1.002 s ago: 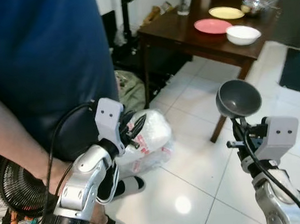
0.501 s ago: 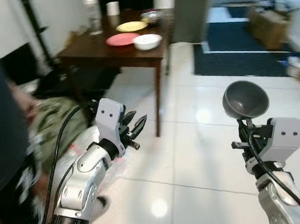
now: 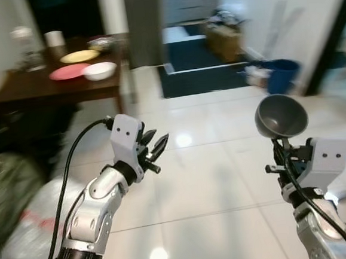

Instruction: Setting the table

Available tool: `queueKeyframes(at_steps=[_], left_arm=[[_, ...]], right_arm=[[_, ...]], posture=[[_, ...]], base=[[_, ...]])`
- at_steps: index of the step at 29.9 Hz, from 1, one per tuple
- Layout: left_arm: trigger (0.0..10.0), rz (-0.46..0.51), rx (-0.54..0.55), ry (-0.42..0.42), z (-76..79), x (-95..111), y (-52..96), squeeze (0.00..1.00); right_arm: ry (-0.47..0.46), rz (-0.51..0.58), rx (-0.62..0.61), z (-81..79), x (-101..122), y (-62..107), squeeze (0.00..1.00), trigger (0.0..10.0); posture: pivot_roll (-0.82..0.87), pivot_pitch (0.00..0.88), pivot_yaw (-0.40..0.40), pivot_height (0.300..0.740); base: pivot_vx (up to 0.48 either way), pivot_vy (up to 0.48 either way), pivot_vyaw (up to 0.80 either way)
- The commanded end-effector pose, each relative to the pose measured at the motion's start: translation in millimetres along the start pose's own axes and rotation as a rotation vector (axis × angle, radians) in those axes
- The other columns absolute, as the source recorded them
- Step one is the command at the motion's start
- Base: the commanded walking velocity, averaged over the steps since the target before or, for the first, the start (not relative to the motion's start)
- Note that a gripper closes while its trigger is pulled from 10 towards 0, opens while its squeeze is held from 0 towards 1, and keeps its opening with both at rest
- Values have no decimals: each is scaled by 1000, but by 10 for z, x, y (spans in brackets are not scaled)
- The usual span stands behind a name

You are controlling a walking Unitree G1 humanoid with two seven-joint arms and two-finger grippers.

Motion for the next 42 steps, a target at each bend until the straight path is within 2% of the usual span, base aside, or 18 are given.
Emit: queueKeyframes(at_steps=[1, 5, 10, 26, 38, 42], left_arm=[[10000, -41, 45, -20, -114, -94, 32, 0], [10000, -40, 57, -56, -137, -107, 25, 0], [10000, -50, 94, -93, -194, -129, 11, 0], [10000, -36, 98, -85, -198, -115, -8, 0], [10000, -49, 101, -83, -187, -183, 30, 0], [10000, -91, 113, -63, -182, -327, 121, 0]], right_arm=[[-7, -4, 17, -64, -14, -4, 0, 10000], [-15, -8, 17, -81, -28, 0, 0, 10000], [-20, -6, 29, -134, -21, 2, 0, 10000], [-10, -5, 45, -171, -26, -3, 0, 10000], [16, -10, 158, -533, -82, 25, 0, 10000], [26, -39, 190, -665, -198, 61, 0, 10000]], posture=[[-21, 108, 107, 740], [-20, 109, 108, 740], [-21, 112, 109, 740], [-21, 115, 108, 740], [-22, 113, 106, 740], [-17, 115, 104, 740]], base=[[0, 0, -775], [91, 0, -705], [474, 0, 0], [480, 0, 0], [480, 0, 0], [480, 0, 0]])
Point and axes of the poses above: a point about 5 cm out from each wrist's last joint towards the gripper, its own y axis pointing back from the gripper into the wrist, its own x axis along the axis of the wrist's last joint, z = x × y, the point moved 6 cm from there along -y, pointing out of the wrist towards the gripper, and after that the axes turned 7 degrees about y, right-handed, at the moved point
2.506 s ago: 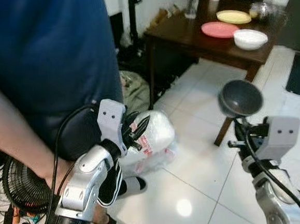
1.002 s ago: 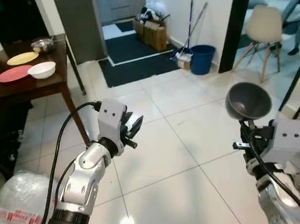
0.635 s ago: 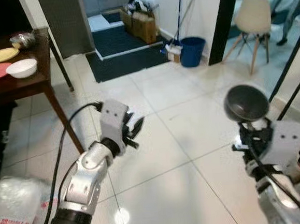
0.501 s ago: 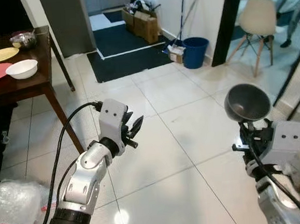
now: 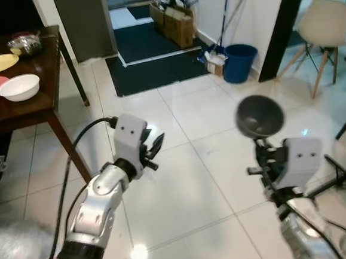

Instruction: Setting the table

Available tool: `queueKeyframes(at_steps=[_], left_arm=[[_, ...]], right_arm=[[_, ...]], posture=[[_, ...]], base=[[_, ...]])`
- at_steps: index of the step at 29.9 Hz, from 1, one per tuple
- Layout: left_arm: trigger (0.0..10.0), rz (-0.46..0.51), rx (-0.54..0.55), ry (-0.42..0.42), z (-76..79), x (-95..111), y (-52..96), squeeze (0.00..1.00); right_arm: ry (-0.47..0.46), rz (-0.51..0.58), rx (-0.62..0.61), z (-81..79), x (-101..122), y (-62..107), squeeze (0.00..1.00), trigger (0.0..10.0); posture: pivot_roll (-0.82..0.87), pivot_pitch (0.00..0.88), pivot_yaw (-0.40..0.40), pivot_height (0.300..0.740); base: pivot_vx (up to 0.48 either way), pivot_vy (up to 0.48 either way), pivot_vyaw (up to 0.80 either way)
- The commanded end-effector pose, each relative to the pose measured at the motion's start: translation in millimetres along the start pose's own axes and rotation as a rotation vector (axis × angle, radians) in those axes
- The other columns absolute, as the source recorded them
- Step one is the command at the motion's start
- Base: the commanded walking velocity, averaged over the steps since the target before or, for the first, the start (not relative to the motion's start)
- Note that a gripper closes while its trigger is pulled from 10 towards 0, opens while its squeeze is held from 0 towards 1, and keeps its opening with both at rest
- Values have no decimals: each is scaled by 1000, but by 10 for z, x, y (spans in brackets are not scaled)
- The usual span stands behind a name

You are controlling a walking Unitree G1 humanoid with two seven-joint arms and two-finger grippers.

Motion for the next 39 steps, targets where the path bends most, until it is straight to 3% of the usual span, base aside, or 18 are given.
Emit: queueKeyframes(at_steps=[1, 4, 6, 7, 9, 11, 12, 31, 39], left_arm=[[10000, -54, 31, 42, -9, -176, 80, 0], [10000, -104, 105, 109, -70, -381, 211, 0], [10000, -157, 226, 155, -160, -637, 419, 0], [10000, -157, 226, 155, -160, -637, 419, 0], [10000, -193, 311, 159, -194, -819, 612, 0], [10000, -193, 311, 159, -194, -819, 612, 0], [10000, -203, 334, 155, -185, -867, 684, 0], [10000, -160, 199, 127, 79, -687, 391, 0], [10000, -158, 172, 125, 126, -674, 337, 0]], right_arm=[[20, -47, 13, -32, -167, 48, 0, 10000], [25, -78, 21, -66, -277, 73, 0, 10000], [28, -106, 34, -83, -371, 79, 0, 10000], [28, -106, 34, -83, -371, 79, 0, 10000], [38, -127, 62, -108, -445, 69, 0, 10000], [38, -127, 62, -108, -445, 69, 0, 10000], [49, -134, 85, -136, -483, 60, 0, 10000], [24, -121, 14, 14, -481, 112, 0, 10000], [8, -126, -4, 36, -495, 138, 0, 10000]], posture=[[-10, 116, 101, 740], [5, 124, 79, 740], [18, 133, 51, 740], [18, 133, 51, 740], [32, 143, 23, 740], [32, 143, 23, 740], [32, 143, 23, 740], [-12, 137, 76, 740], [-16, 130, 84, 740]], base=[[480, 0, 0], [480, 0, 0], [480, 0, 0], [480, 0, 0], [480, 0, 0], [480, 0, 0], [480, 0, 0], [480, 0, 0], [480, 0, -760]])
Point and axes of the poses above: a point about 5 cm out from each wrist's last joint towards the gripper, its own y axis pointing back from the gripper into the wrist, its own x axis along the axis of the wrist's last joint, z = x × y, the point moved 6 cm from there along -y, pointing out of the wrist towards the gripper, and after that the axes turned 7 degrees about y, right-handed, at the moved point
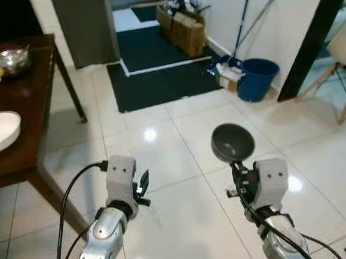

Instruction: Setting the table

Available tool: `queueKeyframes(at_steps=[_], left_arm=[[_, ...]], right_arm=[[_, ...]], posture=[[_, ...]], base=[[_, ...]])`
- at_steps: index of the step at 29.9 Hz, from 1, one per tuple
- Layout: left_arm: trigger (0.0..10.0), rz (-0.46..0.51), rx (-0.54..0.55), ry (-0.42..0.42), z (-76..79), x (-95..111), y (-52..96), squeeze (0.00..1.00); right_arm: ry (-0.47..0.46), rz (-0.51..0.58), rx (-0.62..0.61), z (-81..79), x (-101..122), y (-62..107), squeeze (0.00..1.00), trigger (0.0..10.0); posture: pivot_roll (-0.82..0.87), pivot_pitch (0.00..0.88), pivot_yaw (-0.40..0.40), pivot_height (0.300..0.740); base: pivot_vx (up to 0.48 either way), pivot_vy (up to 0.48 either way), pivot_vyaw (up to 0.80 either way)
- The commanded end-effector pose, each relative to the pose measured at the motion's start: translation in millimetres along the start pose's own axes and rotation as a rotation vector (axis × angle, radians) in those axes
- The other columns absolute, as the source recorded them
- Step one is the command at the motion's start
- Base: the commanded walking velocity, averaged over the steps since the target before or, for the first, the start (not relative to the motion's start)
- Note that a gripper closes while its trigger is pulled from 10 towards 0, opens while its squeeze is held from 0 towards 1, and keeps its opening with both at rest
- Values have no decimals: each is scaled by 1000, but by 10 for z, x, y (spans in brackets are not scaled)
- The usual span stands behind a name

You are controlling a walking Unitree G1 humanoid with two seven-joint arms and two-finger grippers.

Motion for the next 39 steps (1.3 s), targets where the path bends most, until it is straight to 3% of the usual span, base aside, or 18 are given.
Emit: queueKeyframes(at_steps=[1, 12, 16, 25, 39], left_arm=[[10000, -19, -28, 1, 72, -63, -4, 0], [10000, -23, -27, -6, 50, -66, -10, 0], [10000, -25, -21, -7, 31, -71, -9, 0], [10000, -27, -1, -14, -52, -72, -9, 0], [10000, -27, 6, -19, -80, -55, -13, 0]], right_arm=[[-1, -6, -32, 95, -25, 40, 0, 10000], [-10, -5, -46, 117, -30, 38, 0, 10000], [-17, -1, -46, 117, -19, 28, 0, 10000], [-139, 31, -27, 31, 97, -33, 0, 10000], [-150, 31, -9, -4, 103, -32, 0, 10000]], posture=[[-16, 130, 84, 740], [-11, 131, 89, 740], [-10, 130, 92, 740], [3, 128, 99, 740], [25, 143, 91, 740]], base=[[480, 0, -763], [480, 0, -732], [480, 0, 0], [480, 0, 0], [480, 0, 0]])
Point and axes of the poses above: a point about 5 cm out from each wrist's last joint towards the gripper, its own y axis pointing back from the gripper into the wrist, its own x axis along the axis of the wrist's last joint, z = x × y, the point moved 6 cm from there along -y, pointing out of the wrist towards the gripper, and after that the axes turned 7 degrees about y, right-handed, at the moved point
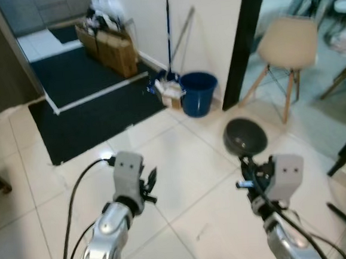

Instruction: Setting the table

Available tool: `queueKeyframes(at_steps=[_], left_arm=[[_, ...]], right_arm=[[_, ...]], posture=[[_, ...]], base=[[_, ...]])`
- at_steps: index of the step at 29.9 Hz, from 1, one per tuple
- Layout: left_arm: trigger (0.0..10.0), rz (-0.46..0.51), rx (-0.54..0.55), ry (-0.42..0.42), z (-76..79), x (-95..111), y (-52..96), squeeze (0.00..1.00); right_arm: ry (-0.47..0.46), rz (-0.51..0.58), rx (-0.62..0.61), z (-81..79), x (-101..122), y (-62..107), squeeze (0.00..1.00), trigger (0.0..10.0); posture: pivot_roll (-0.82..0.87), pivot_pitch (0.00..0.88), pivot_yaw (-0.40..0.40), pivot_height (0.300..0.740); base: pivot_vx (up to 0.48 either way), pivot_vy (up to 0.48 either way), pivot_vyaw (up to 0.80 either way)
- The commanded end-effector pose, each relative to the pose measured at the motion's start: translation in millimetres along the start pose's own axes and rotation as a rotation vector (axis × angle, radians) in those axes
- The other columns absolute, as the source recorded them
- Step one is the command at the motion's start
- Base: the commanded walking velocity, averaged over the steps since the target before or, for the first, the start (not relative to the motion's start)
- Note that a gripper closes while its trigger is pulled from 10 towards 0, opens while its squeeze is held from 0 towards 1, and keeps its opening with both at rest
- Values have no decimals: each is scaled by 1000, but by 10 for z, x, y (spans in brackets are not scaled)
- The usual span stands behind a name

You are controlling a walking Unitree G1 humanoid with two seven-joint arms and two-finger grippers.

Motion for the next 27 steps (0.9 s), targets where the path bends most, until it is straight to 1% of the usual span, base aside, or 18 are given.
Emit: queueKeyframes(at_steps=[1, 3, 4, 5, 6, 7, 10, 11, 12, 13, 16, 20, 22, 24, 26, 27], left_arm=[[10000, -32, 37, -7, -117, -93, 49, 0], [10000, -31, 44, -9, -134, -88, 53, 0], [10000, -30, 58, -8, -170, -86, 73, 0], [10000, -29, 68, -8, -196, -84, 88, 0], [10000, -29, 68, -8, -196, -84, 88, 0], [10000, -28, 97, -8, -270, -91, 134, 0], [10000, -32, 189, -4, -490, -137, 285, 0], [10000, -34, 214, -2, -540, -152, 325, 0], [10000, -36, 234, 0, -579, -165, 358, 0], [10000, -36, 234, 0, -579, -165, 358, 0], [10000, -35, 285, 2, -682, -177, 429, 0], [10000, -22, 327, 9, -766, -145, 418, 0], [10000, -12, 334, 10, -782, -111, 391, 0], [10000, -6, 336, 12, -783, -85, 374, 0], [10000, 2, 336, 13, -781, -59, 362, 0], [10000, 8, 338, 12, -784, -45, 358, 0]], right_arm=[[-21, 0, 33, -98, 3, 5, 0, 10000], [-21, 0, 39, -114, 5, -3, 0, 10000], [-23, -2, 45, -127, -1, -12, 0, 10000], [-25, -4, 50, -137, -6, -19, 0, 10000], [-25, -4, 50, -137, -6, -19, 0, 10000], [-24, -10, 65, -165, -21, -37, 0, 10000], [-22, -19, 111, -250, -39, -82, 0, 10000], [-22, -19, 122, -269, -38, -92, 0, 10000], [-23, -20, 131, -282, -37, -100, 0, 10000], [-23, -20, 131, -282, -37, -100, 0, 10000], [-24, -19, 163, -344, -30, -120, 0, 10000], [-33, -25, 224, -436, -44, -94, 0, 10000], [-28, -28, 308, -541, -45, -34, 0, 10000], [-20, -34, 373, -596, -50, 21, 0, 10000], [-5, -43, 414, -602, -62, 63, 0, 10000], [-3, -48, 416, -578, -68, 70, 0, 10000]], posture=[[31, 146, 85, 740], [31, 146, 85, 740], [46, 151, 69, 740], [46, 151, 69, 740], [46, 151, 69, 740], [61, 155, 47, 740], [71, 155, 33, 740], [78, 155, 27, 740], [82, 156, 24, 740], [82, 156, 24, 740], [86, 156, 22, 740], [85, 155, 25, 740], [76, 156, 32, 740], [73, 156, 34, 740], [69, 155, 36, 740], [63, 156, 39, 740]], base=[[480, 0, 0], [480, 0, 0], [480, 0, 0], [480, 0, 0], [480, 0, 0], [480, 0, 0], [480, 0, 0], [480, 0, 0], [480, 0, 0], [480, 0, 0], [480, 0, 0], [480, 0, 0], [480, 0, 0], [480, 0, 0], [480, 0, 0], [480, 0, 0]])
Point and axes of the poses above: a point about 5 cm out from each wrist's last joint towards the gripper, its own y axis pointing back from the gripper into the wrist, its own x axis along the axis of the wrist's last joint, z = x × y, the point moved 6 cm from there along -y, pointing out of the wrist towards the gripper, and after that the axes turned 7 degrees about y, right-handed, at the moved point
